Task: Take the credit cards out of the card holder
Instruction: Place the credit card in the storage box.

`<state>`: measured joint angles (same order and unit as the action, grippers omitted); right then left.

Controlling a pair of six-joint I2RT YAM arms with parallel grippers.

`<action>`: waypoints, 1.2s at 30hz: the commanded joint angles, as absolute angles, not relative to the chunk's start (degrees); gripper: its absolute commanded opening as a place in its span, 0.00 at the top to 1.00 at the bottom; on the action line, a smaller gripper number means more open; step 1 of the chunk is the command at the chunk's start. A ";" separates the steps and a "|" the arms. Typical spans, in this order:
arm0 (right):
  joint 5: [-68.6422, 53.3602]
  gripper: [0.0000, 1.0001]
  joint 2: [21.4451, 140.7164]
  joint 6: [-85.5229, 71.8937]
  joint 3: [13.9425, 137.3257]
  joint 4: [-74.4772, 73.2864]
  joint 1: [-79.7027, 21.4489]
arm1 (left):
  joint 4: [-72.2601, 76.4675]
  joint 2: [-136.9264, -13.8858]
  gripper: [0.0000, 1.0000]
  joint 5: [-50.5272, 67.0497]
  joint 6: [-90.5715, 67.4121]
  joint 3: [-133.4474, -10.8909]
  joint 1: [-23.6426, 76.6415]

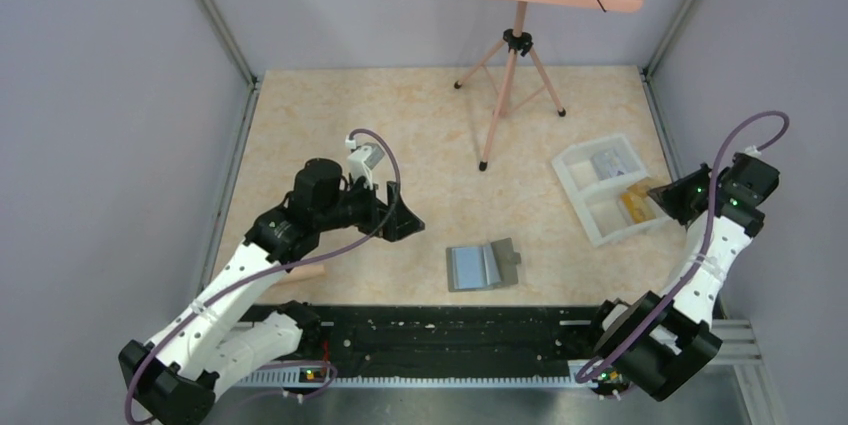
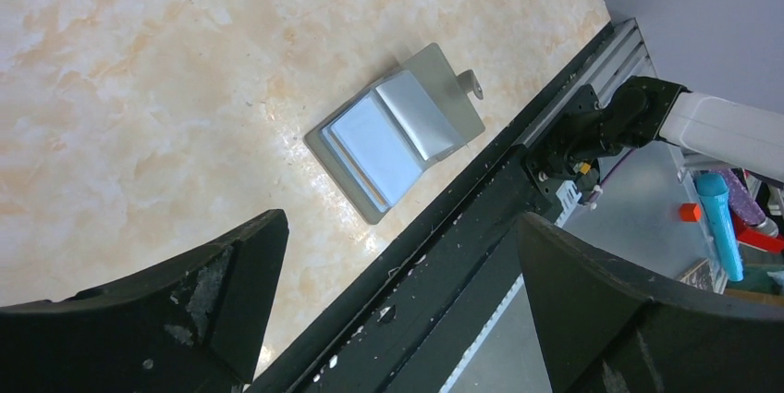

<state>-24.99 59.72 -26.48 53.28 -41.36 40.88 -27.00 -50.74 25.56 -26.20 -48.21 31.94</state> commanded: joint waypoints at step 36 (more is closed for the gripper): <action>-25.22 1.00 62.60 -34.91 40.42 -21.61 43.15 | -28.09 -45.96 0.01 20.15 -23.71 -49.57 31.72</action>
